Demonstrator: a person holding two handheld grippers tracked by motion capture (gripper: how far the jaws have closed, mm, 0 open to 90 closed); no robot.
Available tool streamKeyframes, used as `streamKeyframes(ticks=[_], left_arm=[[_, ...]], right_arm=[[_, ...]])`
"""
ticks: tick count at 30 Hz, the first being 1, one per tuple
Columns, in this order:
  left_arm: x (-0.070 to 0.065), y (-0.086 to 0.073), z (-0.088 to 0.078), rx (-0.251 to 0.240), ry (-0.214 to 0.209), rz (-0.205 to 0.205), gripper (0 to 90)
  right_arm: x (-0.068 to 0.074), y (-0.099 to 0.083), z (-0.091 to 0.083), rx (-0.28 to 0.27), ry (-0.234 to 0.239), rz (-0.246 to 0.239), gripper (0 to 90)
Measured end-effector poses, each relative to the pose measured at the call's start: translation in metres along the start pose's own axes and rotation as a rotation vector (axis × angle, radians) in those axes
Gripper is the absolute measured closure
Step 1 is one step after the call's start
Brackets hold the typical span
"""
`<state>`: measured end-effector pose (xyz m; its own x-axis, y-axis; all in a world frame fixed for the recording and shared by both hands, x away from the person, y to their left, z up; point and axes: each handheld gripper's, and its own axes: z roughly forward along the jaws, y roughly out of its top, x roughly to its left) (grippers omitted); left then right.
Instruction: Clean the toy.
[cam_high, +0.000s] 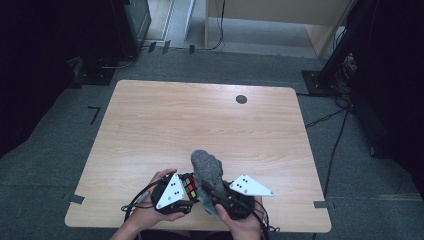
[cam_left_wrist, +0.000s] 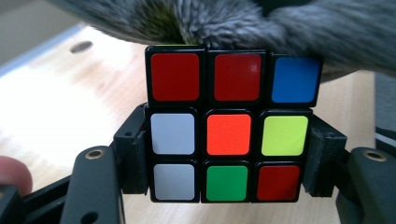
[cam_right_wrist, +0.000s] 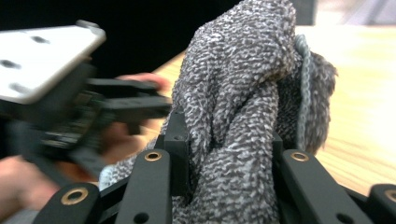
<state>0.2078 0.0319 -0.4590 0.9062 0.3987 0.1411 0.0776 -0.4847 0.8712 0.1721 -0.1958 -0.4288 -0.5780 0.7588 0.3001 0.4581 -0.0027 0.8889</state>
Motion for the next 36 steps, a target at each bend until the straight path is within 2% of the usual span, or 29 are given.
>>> streamKeyframes(ticks=[2,3,6,8,10,13,15,16,17,19,22,25,27,30,32,33,34,36], left_arm=[[0.001,0.0,-0.001,-0.004,-0.015,-0.006,33.9],[0.002,0.0,-0.001,-0.007,-0.016,-0.009,33.9],[0.004,-0.001,-0.001,-0.01,-0.009,-0.024,33.8],[0.004,-0.001,-0.001,-0.004,-0.014,-0.022,33.8],[0.003,-0.001,0.001,-0.001,-0.015,-0.016,33.8],[-0.001,0.001,0.0,-0.017,-0.019,-0.009,33.8],[-0.002,0.003,-0.003,-0.025,-0.013,-0.001,33.9],[-0.002,0.003,-0.003,-0.026,-0.008,0.0,33.9],[-0.001,0.003,-0.004,-0.026,-0.009,-0.005,33.9],[0.002,0.001,-0.005,-0.025,-0.007,-0.009,33.9],[0.005,0.0,-0.005,-0.031,-0.006,-0.02,33.8],[0.004,-0.001,-0.004,-0.018,0.003,-0.008,33.9],[0.002,-0.001,-0.002,-0.015,-0.001,-0.002,33.9],[-0.001,0.002,-0.004,-0.04,-0.007,-0.002,33.8],[0.0,0.003,-0.007,-0.041,-0.003,0.006,33.9],[0.001,0.003,-0.008,-0.042,0.0,0.004,33.9],[0.001,0.002,-0.009,-0.044,-0.002,0.001,33.8],[0.004,0.001,-0.01,-0.04,-0.001,0.0,33.8]], right_arm=[[-0.01,-0.002,-0.001,0.012,-0.069,-0.003,67.5],[-0.015,-0.003,-0.002,0.014,-0.086,0.009,67.6],[-0.019,0.0,-0.007,-0.01,-0.09,0.04,67.6],[-0.011,0.004,-0.01,-0.033,-0.061,0.019,67.6],[0.002,0.007,-0.011,-0.053,-0.01,-0.009,67.5],[0.017,0.008,-0.007,-0.036,0.077,-0.042,67.4],[0.017,0.006,-0.004,-0.022,0.075,-0.056,67.0],[0.012,0.005,-0.004,-0.032,0.084,-0.034,67.0],[0.006,0.004,-0.003,-0.026,0.064,-0.019,67.1],[-0.006,0.002,-0.004,-0.002,-0.045,-0.032,67.4],[-0.023,0.0,-0.008,0.013,-0.086,0.037,67.6],[-0.016,0.004,-0.012,-0.022,-0.05,0.042,67.6],[-0.003,0.007,-0.012,-0.042,0.01,0.017,67.5],[0.013,0.009,-0.009,-0.029,0.075,-0.01,67.5],[0.012,0.007,-0.006,-0.016,0.091,0.018,67.4],[0.008,0.005,-0.006,-0.023,0.099,0.051,67.4],[0.002,0.003,-0.005,-0.024,0.09,0.083,67.5],[-0.007,0.001,-0.004,-0.016,0.059,0.1,67.4]])
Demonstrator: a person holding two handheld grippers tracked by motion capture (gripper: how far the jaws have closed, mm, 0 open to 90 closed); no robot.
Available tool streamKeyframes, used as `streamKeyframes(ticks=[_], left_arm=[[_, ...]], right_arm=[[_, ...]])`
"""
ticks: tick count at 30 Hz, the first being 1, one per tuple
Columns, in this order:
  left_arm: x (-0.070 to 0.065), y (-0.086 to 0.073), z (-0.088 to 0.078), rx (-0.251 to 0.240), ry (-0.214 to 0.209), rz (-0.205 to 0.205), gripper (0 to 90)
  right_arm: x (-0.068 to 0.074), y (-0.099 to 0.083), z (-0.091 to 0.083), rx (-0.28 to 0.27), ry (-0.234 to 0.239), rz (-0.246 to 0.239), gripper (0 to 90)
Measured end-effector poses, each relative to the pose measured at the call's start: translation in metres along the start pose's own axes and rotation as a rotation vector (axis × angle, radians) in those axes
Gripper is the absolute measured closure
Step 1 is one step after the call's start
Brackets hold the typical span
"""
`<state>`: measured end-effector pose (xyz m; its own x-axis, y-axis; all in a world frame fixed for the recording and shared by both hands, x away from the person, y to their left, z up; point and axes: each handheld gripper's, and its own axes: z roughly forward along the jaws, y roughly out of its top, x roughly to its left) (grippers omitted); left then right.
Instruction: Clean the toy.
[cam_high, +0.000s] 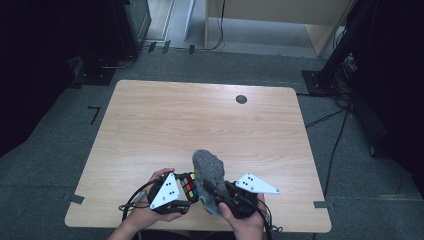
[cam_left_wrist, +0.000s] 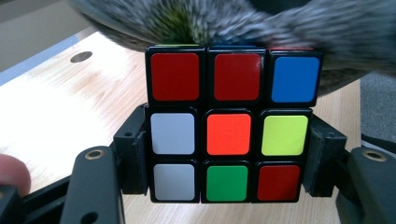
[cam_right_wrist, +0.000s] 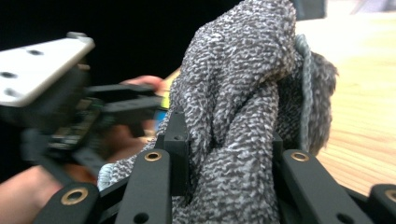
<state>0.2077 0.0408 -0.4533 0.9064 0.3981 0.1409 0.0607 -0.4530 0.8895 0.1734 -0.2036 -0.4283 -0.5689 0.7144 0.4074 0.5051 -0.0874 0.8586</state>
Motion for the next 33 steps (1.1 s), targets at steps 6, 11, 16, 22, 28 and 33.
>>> streamKeyframes(ticks=[6,11,16,22,28,33], left_arm=[[0.004,0.0,0.0,-0.015,0.002,-0.021,33.8],[-0.002,-0.001,0.005,0.012,0.01,0.003,33.8],[-0.004,0.002,0.002,-0.006,0.005,0.006,33.8],[0.004,0.0,-0.003,-0.031,0.008,-0.02,33.8],[-0.001,-0.002,0.003,0.002,0.019,0.007,33.8],[-0.004,0.003,0.0,-0.024,0.009,0.019,33.8]], right_arm=[[-0.018,0.001,-0.007,-0.001,-0.101,0.024,67.4],[0.005,0.005,-0.009,-0.041,-0.026,-0.038,67.3],[0.009,0.0,-0.001,-0.019,0.014,-0.038,67.1],[-0.019,0.0,-0.006,0.005,-0.103,0.036,67.4],[0.007,0.006,-0.009,-0.044,-0.016,-0.037,67.3],[0.019,0.002,-0.001,-0.023,0.036,-0.079,67.1]])
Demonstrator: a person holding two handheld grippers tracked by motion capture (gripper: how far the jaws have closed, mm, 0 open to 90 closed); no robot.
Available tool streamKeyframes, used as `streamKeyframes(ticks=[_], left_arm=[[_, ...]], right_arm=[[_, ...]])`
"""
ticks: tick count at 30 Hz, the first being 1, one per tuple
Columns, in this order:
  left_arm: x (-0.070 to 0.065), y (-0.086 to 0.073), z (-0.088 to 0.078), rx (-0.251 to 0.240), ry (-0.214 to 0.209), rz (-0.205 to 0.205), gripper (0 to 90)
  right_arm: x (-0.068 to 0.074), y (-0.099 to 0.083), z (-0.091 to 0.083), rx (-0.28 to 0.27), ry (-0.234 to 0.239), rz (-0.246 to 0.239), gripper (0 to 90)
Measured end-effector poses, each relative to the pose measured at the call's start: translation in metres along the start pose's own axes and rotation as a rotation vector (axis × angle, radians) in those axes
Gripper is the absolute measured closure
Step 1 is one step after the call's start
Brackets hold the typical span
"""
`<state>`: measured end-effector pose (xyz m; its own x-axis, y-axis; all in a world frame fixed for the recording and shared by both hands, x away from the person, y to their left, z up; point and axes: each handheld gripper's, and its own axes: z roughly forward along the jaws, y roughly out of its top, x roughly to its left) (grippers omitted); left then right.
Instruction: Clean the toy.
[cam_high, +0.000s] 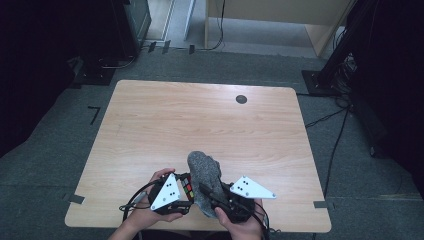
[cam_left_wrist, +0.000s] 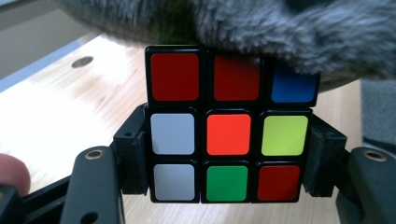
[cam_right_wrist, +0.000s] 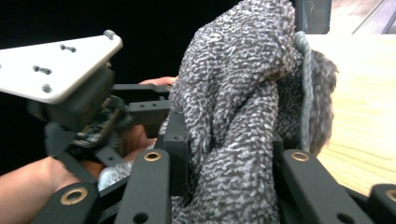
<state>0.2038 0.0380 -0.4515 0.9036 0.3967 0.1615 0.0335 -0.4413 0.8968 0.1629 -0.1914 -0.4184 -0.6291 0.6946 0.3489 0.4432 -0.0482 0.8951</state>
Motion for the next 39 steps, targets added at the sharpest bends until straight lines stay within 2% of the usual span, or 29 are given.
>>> streamKeyframes(ticks=[1,4,6,8,10,14,15,16,17,18,21,23,25,27,29,31,34,37,39], left_arm=[[0.001,0.0,-0.001,-0.004,-0.001,-0.006,33.8],[0.007,-0.001,-0.005,-0.017,0.005,-0.023,33.8],[0.009,-0.001,-0.007,-0.029,0.0,-0.035,33.8],[0.009,-0.001,-0.006,-0.019,0.004,-0.024,33.8],[0.007,-0.002,-0.003,-0.004,0.008,-0.015,33.8],[0.001,0.0,0.0,-0.005,-0.001,0.004,33.8],[0.0,0.001,-0.001,-0.012,-0.003,0.005,33.8],[0.0,0.002,-0.002,-0.011,0.003,0.008,33.8],[0.0,0.001,-0.003,-0.016,0.0,0.003,33.8],[0.002,0.001,-0.005,-0.023,-0.005,-0.004,33.8],[0.007,0.0,-0.009,-0.05,-0.016,-0.028,33.8],[0.01,0.001,-0.012,-0.087,-0.034,-0.051,33.8],[0.013,0.001,-0.015,-0.118,-0.038,-0.064,33.8],[0.015,0.0,-0.017,-0.131,-0.039,-0.078,33.8],[0.016,-0.001,-0.018,-0.135,-0.036,-0.085,33.8],[0.018,-0.002,-0.02,-0.141,-0.03,-0.091,33.8],[0.023,-0.002,-0.025,-0.169,-0.023,-0.115,33.8],[0.028,-0.002,-0.029,-0.187,-0.022,-0.14,33.8],[0.03,-0.003,-0.031,-0.195,-0.018,-0.157,33.8]], right_arm=[[-0.006,-0.001,-0.001,-0.002,-0.013,0.02,67.2],[-0.026,-0.003,-0.006,0.008,-0.116,0.056,67.4],[-0.037,-0.004,-0.011,0.002,-0.145,0.088,67.4],[-0.041,-0.001,-0.016,-0.021,-0.134,0.111,67.4],[-0.033,0.002,-0.017,-0.043,-0.092,0.107,67.4],[-0.002,0.004,-0.006,-0.02,0.027,0.01,67.2],[0.003,0.003,-0.003,-0.004,0.032,-0.008,67.1],[0.005,0.002,-0.001,-0.001,0.03,-0.015,67.0],[0.002,0.001,-0.001,-0.014,0.037,-0.005,67.0],[-0.003,0.001,-0.002,-0.014,0.023,0.011,67.0],[-0.024,-0.002,-0.008,-0.016,-0.073,0.063,67.2],[-0.037,-0.004,-0.012,-0.018,-0.093,0.101,67.4],[-0.043,-0.006,-0.011,-0.049,-0.062,0.104,67.7],[-0.046,-0.008,-0.006,-0.069,0.018,0.106,68.1],[-0.045,-0.011,0.001,-0.067,0.089,0.091,69.1],[-0.044,-0.015,0.006,-0.061,0.114,0.044,69.7],[-0.045,-0.019,0.011,-0.048,0.157,0.003,70.3],[-0.043,-0.024,0.018,-0.013,0.199,-0.061,70.3],[-0.042,-0.026,0.021,0.016,0.205,-0.099,70.2]])
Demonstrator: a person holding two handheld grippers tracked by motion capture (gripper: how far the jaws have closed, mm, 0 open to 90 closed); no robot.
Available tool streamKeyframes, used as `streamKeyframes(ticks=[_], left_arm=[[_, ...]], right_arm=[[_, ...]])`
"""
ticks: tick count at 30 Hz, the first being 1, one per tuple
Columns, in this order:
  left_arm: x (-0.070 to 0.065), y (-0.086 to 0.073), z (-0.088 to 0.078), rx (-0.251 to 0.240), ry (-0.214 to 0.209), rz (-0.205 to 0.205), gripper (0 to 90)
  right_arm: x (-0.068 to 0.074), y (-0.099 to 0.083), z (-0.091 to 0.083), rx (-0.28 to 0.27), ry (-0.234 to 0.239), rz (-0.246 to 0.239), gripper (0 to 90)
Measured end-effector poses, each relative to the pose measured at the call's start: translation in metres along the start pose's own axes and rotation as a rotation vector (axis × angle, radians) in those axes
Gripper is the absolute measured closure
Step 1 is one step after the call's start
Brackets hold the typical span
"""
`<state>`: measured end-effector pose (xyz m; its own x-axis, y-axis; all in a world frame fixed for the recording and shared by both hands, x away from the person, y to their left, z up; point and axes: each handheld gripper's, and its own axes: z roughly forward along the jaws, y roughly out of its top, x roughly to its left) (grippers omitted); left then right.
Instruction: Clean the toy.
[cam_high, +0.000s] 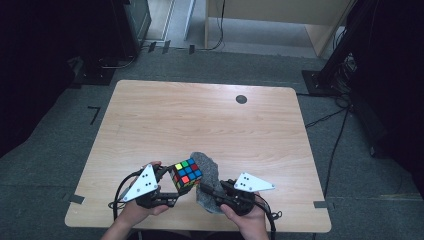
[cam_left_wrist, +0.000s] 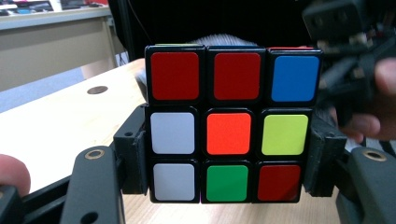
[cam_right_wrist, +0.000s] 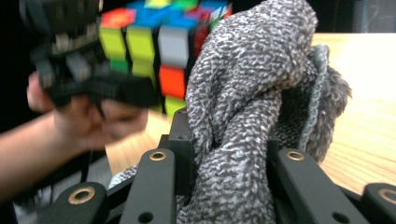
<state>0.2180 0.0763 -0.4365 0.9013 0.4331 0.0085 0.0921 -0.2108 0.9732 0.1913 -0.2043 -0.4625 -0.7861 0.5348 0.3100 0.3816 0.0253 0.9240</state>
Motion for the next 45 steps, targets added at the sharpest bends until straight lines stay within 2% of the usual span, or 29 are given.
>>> streamKeyframes(ticks=[2,4,5,7,8,9,11,13,18,21,23,25,27,29,32,35,37,38,41,43,45], left_arm=[[0.002,0.001,-0.001,-0.008,0.006,-0.012,33.8],[0.002,0.001,-0.002,-0.004,0.005,-0.009,33.8],[0.002,0.001,-0.001,0.002,0.005,-0.004,33.9],[0.0,0.0,0.001,0.021,0.0,0.002,33.8],[0.0,0.0,0.002,0.024,0.001,0.001,33.8],[-0.001,0.0,0.003,0.026,-0.003,-0.002,33.8],[-0.001,0.0,0.003,0.025,-0.003,-0.006,33.8],[0.001,0.001,0.002,0.013,0.0,-0.021,33.8],[0.004,0.003,-0.001,-0.03,0.013,-0.076,33.8],[-0.002,0.001,0.006,-0.014,0.026,-0.076,33.8],[-0.005,-0.002,0.011,0.012,0.033,-0.062,33.7],[-0.007,-0.003,0.013,0.018,0.033,-0.056,33.8],[-0.006,-0.002,0.012,0.013,0.036,-0.057,33.8],[-0.004,-0.001,0.009,0.002,0.041,-0.066,33.8],[0.0,0.0,0.005,-0.011,0.05,-0.073,33.8],[0.002,0.0,0.004,-0.008,0.061,-0.071,33.8],[0.002,0.001,0.004,-0.015,0.056,-0.084,33.8],[0.001,0.001,0.005,-0.016,0.054,-0.086,33.8],[-0.003,0.001,0.009,-0.008,0.047,-0.077,33.8],[-0.005,0.0,0.012,0.009,0.047,-0.063,33.8],[-0.007,-0.002,0.014,0.029,0.052,-0.045,33.7]], right_arm=[[0.001,-0.002,0.004,0.053,-0.008,-0.037,69.9],[0.002,-0.003,0.005,0.088,-0.044,-0.094,69.6],[0.003,-0.001,0.003,0.085,-0.064,-0.116,69.6],[0.003,0.004,-0.003,0.022,-0.094,-0.121,69.6],[0.005,0.006,-0.006,-0.023,-0.108,-0.138,69.7],[0.006,0.007,-0.006,-0.036,-0.116,-0.159,69.7],[0.011,0.004,-0.002,-0.022,-0.116,-0.224,69.5],[0.012,-0.001,0.004,0.015,-0.117,-0.247,69.5],[0.013,-0.019,0.023,0.133,-0.072,-0.207,68.9],[0.026,-0.024,0.036,0.143,-0.022,-0.195,68.7],[0.037,-0.023,0.042,0.124,0.013,-0.2,68.7],[0.043,-0.021,0.043,0.112,0.033,-0.204,68.7],[0.04,-0.019,0.04,0.107,0.014,-0.19,68.9],[0.032,-0.019,0.035,0.09,-0.025,-0.139,69.0],[0.011,-0.018,0.022,0.033,-0.124,-0.018,68.9],[-0.002,-0.019,0.008,-0.044,-0.227,0.056,68.9],[-0.004,-0.018,0.005,-0.047,-0.248,0.052,68.8],[-0.001,-0.018,0.007,-0.04,-0.235,0.04,68.8],[0.014,-0.022,0.023,0.029,-0.153,0.001,68.6],[0.027,-0.026,0.036,0.085,-0.096,-0.047,68.4],[0.036,-0.026,0.042,0.101,-0.059,-0.079,68.4]])
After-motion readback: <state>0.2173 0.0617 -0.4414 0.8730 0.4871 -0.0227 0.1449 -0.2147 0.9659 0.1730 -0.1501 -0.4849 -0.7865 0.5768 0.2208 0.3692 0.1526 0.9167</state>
